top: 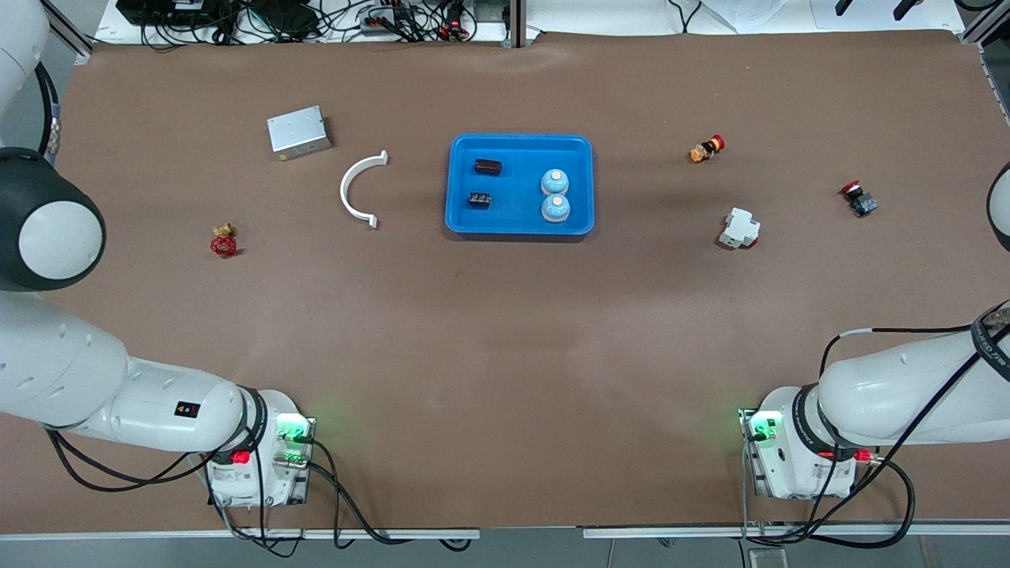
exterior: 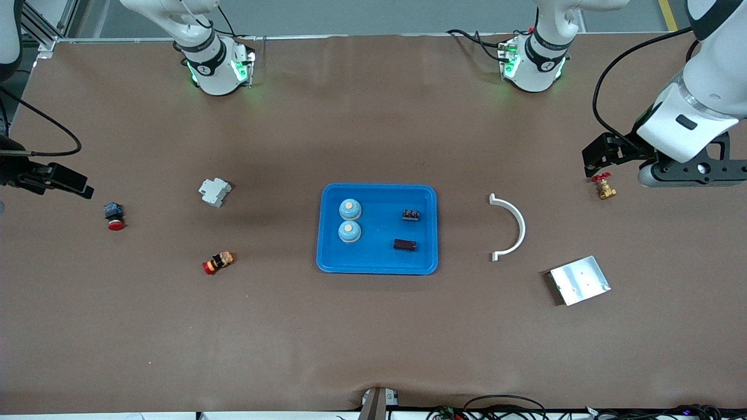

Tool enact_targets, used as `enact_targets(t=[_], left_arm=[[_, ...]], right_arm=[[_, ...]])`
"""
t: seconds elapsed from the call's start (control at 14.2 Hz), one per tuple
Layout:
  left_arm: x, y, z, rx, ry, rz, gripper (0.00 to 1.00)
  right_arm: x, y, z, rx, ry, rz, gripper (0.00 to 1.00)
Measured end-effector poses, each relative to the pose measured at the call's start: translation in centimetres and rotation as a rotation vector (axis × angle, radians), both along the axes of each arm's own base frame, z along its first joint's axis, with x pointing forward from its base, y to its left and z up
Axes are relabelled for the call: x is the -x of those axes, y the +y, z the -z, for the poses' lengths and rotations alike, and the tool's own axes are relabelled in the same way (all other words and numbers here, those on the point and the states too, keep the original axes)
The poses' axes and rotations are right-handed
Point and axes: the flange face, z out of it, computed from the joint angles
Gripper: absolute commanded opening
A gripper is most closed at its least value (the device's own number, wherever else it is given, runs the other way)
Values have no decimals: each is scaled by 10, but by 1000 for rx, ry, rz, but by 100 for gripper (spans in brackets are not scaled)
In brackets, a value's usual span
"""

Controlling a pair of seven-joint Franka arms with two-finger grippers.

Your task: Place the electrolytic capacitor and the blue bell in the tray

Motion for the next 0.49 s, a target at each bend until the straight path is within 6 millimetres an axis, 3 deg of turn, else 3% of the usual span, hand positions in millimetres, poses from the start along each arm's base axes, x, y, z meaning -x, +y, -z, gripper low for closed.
enact_targets(t=[0.49], left_arm=[[0, 0, 2, -1, 4, 6, 100]], right_arm=[[0, 0, 0, 0, 0, 0, 100]])
